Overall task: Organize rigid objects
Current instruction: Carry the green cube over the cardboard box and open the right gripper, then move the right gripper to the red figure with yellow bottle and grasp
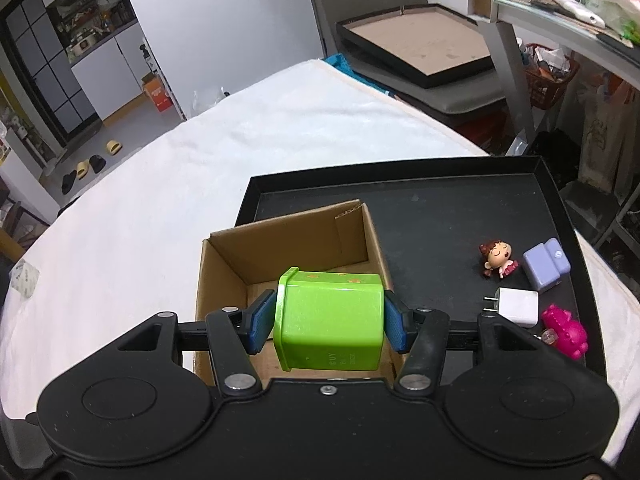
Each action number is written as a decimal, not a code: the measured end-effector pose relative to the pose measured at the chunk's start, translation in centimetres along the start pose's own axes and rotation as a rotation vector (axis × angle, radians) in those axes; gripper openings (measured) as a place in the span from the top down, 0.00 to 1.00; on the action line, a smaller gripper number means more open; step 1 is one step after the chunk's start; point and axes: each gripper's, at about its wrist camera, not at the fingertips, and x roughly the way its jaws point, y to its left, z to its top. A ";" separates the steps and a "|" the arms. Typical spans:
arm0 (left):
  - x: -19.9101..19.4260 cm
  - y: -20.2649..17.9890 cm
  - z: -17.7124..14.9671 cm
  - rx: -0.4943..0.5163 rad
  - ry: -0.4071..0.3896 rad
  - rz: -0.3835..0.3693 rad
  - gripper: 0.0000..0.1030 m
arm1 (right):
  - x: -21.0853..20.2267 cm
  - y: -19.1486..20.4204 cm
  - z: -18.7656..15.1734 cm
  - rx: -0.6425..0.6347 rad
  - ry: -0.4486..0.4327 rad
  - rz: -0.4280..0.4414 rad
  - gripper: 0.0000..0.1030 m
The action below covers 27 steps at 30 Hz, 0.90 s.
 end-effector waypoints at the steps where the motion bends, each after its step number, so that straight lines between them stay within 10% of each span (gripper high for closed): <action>1: -0.1 0.1 0.1 0.004 -0.008 0.011 0.89 | 0.4 0.1 0.1 0.002 0.006 -0.002 0.47; 13: 0.2 0.6 0.7 -0.022 -0.010 0.021 0.90 | 1.6 1.9 1.5 0.025 -0.022 0.149 0.40; 27: 0.2 0.1 0.8 -0.011 -0.018 0.058 0.91 | -1.7 -3.5 0.0 0.089 -0.029 0.058 0.39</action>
